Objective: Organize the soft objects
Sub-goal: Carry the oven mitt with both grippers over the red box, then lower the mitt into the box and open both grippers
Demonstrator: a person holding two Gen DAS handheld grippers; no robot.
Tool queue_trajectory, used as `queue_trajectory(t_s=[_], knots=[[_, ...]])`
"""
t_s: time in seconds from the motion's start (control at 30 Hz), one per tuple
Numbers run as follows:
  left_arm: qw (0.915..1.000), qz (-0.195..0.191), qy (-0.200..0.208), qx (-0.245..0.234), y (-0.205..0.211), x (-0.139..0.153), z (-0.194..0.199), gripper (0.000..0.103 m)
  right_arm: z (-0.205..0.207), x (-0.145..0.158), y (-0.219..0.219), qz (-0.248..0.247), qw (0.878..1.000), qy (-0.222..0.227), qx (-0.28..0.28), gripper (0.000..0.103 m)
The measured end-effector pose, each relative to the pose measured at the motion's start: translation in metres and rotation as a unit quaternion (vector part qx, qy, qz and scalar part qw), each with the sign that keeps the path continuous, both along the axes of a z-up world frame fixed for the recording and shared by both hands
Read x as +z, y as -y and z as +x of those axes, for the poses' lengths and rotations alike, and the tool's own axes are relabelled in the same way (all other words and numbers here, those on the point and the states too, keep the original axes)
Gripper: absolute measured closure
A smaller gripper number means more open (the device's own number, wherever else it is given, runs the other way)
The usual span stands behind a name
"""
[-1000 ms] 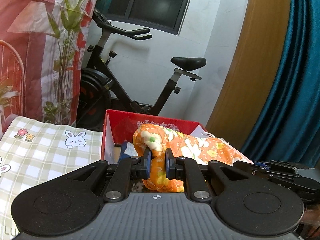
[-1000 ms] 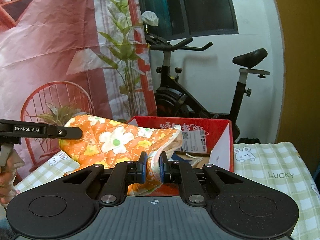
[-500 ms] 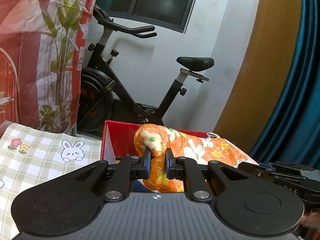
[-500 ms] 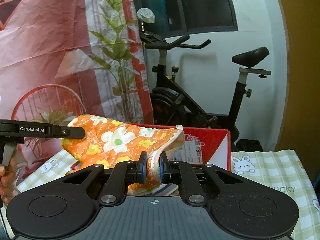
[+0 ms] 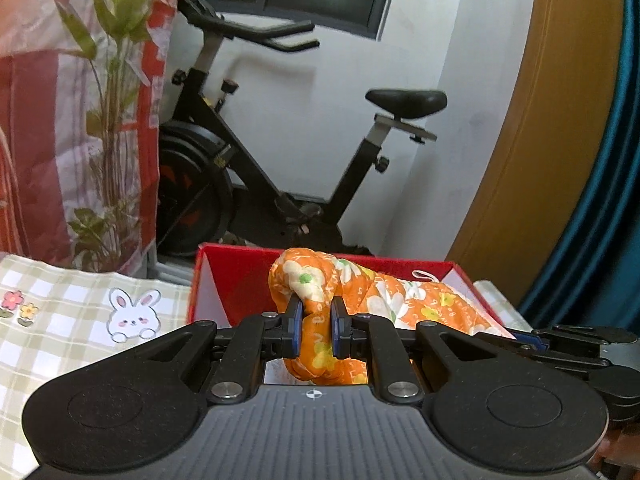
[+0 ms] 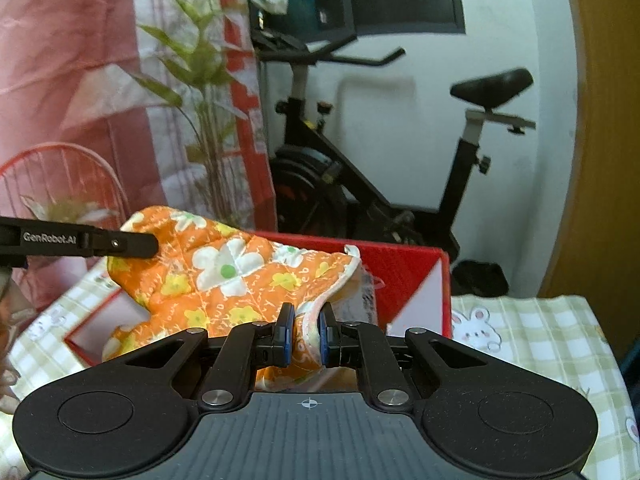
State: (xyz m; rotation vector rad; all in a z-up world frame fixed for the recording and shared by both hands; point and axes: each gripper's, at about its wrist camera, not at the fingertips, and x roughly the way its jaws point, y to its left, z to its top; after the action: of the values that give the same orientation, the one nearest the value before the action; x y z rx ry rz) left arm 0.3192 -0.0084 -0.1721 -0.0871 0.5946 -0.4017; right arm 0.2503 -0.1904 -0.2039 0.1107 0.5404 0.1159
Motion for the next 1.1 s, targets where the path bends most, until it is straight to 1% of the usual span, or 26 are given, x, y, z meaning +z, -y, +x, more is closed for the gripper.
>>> queue_trajectory(t_s=[0.13,0.2,0.27,0.3,0.33,0.43,0.47,0.5,0.57,0.6,0.67,0.7,0.73,0.77,0.83,0.87,0.93,1.0,1.1], knots=[[0.9995,0.013,-0.023,-0.013,0.009,-0.014,0.013,0.087,0.006,-0.018,0.006,0.003,1.0,-0.025,-0.016,0.092],[0.999,0.019,-0.036,-0.022,0.01,-0.021,0.018,0.079,0.009,-0.025,0.005,-0.002,0.999,-0.034,-0.017,0.092],[0.9984,0.017,-0.048,-0.026,0.008,-0.027,0.022,0.051,0.011,-0.03,0.005,-0.004,0.999,-0.041,-0.019,0.092],[0.9984,0.017,-0.049,-0.024,0.006,-0.029,0.022,0.047,0.012,-0.032,0.004,-0.003,0.999,-0.045,-0.02,0.092],[0.9984,0.019,-0.048,-0.021,0.004,-0.03,0.022,0.045,0.013,-0.033,0.003,-0.001,0.999,-0.048,-0.02,0.092],[0.9981,0.023,-0.055,-0.017,0.002,-0.031,0.023,0.044,0.015,-0.036,-0.001,-0.005,0.998,-0.062,-0.019,0.091],[0.9981,0.024,-0.055,-0.016,0.001,-0.03,0.022,0.042,0.015,-0.037,-0.002,-0.006,0.998,-0.064,-0.019,0.09],[0.9981,0.025,-0.054,-0.015,-0.001,-0.028,0.02,0.041,0.016,-0.036,-0.003,-0.008,0.998,-0.065,-0.021,0.087],[0.9982,0.029,-0.051,-0.015,-0.001,-0.025,0.017,0.032,0.015,-0.033,-0.005,-0.014,0.998,-0.064,-0.026,0.082],[0.9982,0.031,-0.049,-0.016,-0.002,-0.023,0.014,0.03,0.013,-0.032,-0.003,-0.016,0.998,-0.062,-0.027,0.08],[0.9981,0.035,-0.048,-0.017,-0.002,-0.019,0.012,0.023,0.009,-0.028,-0.004,-0.016,0.998,-0.06,-0.027,0.073],[0.9981,0.036,-0.047,-0.017,-0.002,-0.017,0.01,0.021,0.007,-0.026,-0.004,-0.016,0.998,-0.058,-0.027,0.064],[0.9982,0.035,-0.046,-0.017,-0.004,-0.014,0.007,0.016,0.005,-0.023,-0.004,-0.017,0.998,-0.055,-0.027,0.059],[0.9983,0.034,-0.046,-0.016,-0.004,-0.012,0.004,0.011,0.002,-0.021,-0.005,-0.017,0.998,-0.051,-0.026,0.051],[0.9986,0.028,-0.043,-0.014,-0.007,-0.007,-0.004,0.008,-0.004,-0.014,-0.004,-0.014,0.998,-0.048,-0.023,0.04],[0.9986,0.026,-0.043,-0.014,-0.009,-0.004,-0.008,0.007,-0.007,-0.011,-0.005,-0.014,0.999,-0.047,-0.021,0.036],[0.9987,0.026,-0.041,-0.015,-0.01,0.0,-0.015,0.006,-0.014,-0.004,-0.006,-0.012,0.999,-0.041,-0.02,0.018],[0.9988,0.03,-0.037,-0.013,-0.013,0.005,-0.024,0.005,-0.022,0.002,-0.008,-0.014,0.999,-0.035,-0.023,0.01],[0.999,0.032,-0.031,-0.011,-0.017,0.011,-0.04,0.004,-0.034,0.012,-0.01,-0.014,0.999,-0.028,-0.023,0.002]])
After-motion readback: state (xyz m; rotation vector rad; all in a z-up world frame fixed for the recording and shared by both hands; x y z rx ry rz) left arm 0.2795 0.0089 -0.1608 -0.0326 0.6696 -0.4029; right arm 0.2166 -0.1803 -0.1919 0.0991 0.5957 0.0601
